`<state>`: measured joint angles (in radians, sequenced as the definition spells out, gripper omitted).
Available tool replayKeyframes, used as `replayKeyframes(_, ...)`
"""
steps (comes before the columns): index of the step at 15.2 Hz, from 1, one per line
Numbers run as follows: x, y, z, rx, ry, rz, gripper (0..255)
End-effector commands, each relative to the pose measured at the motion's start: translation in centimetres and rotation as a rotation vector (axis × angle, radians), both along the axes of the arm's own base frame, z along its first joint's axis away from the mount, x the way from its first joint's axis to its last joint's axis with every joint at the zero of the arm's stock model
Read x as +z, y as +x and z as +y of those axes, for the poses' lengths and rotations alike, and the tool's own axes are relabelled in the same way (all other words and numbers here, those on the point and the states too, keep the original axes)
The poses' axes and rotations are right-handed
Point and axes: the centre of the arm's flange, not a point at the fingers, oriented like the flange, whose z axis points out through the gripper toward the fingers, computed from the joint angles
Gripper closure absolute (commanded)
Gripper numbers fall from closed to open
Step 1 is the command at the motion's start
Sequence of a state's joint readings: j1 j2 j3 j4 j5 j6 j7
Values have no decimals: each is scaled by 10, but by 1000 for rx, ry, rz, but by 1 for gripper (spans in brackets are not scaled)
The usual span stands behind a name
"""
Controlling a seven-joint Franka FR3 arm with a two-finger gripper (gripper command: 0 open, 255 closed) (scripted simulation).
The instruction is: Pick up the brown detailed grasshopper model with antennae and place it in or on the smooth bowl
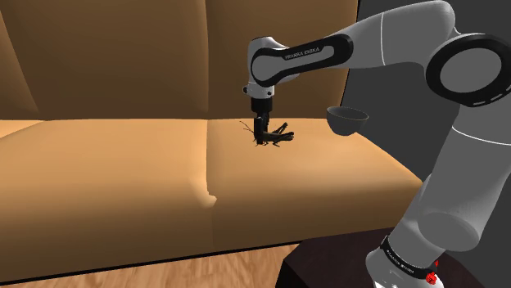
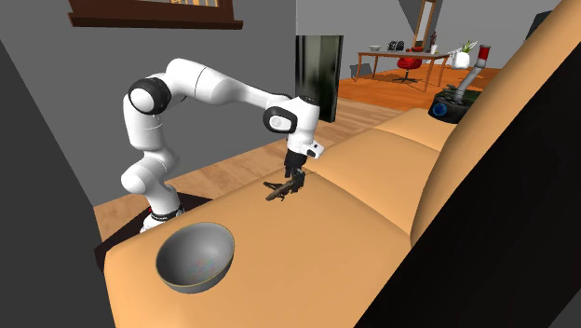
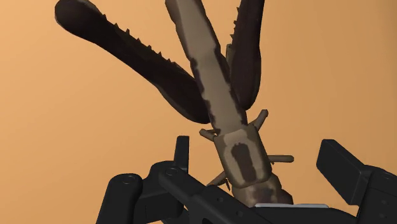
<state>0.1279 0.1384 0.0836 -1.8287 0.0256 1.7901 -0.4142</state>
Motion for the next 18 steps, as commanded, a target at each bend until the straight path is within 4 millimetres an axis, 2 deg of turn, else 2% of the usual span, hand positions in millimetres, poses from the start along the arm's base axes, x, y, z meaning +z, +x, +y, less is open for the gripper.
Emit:
replayKeyframes(1,0,0,0,0,0,0,0)
replayKeyframes(2,0,0,0,0,0,0,255)
replayKeyframes(11,0,0,0,0,0,0,255)
replayKeyframes(18,37,0,0,0,0,0,255)
